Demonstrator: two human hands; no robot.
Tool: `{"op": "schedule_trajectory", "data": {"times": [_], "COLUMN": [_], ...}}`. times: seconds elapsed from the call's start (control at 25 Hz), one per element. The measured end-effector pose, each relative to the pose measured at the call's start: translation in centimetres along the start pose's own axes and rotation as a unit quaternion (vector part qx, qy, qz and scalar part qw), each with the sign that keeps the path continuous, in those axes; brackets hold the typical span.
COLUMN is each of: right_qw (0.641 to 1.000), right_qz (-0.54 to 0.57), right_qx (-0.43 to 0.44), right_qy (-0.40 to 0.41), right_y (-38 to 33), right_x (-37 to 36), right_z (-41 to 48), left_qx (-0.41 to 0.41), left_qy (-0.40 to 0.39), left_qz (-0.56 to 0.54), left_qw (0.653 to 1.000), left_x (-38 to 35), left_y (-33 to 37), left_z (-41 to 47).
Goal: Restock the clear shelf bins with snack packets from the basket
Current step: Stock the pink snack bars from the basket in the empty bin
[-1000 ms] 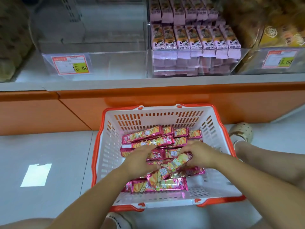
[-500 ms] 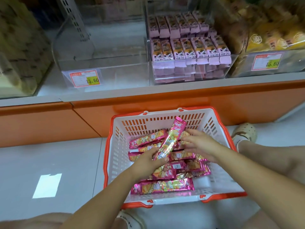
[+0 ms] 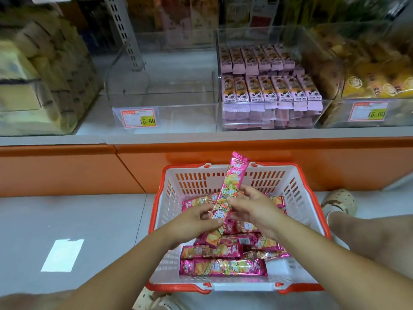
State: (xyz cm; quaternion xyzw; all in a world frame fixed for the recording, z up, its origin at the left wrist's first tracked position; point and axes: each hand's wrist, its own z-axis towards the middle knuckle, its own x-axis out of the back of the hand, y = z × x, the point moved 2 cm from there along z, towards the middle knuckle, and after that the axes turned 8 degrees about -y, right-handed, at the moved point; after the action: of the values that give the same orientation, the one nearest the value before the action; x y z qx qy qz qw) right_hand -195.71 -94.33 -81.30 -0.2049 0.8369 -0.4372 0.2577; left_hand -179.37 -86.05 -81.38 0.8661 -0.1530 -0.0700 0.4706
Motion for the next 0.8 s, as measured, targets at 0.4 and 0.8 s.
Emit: {"op": "schedule_trajectory", "data": {"times": [0.4, 0.8], "right_qw": [0.975, 0.97], "right_qz": [-0.167, -0.129], "right_qx": [0.14, 0.206], "right_qy": [-0.045, -0.011], "right_y": [-9.0, -27.3], "right_x": [-7.3, -15.9], "right_z": [-1.3, 12.1], "left_qx": [-0.112, -0.186], "left_qy": [0.072, 0.518], "left_qz": [0.05, 0.223], "left_qw": [0.99, 0.805], "left_x": [5.9, 21.3], "left_y": [6.3, 13.2], "left_z": [-6.2, -9.9]}}
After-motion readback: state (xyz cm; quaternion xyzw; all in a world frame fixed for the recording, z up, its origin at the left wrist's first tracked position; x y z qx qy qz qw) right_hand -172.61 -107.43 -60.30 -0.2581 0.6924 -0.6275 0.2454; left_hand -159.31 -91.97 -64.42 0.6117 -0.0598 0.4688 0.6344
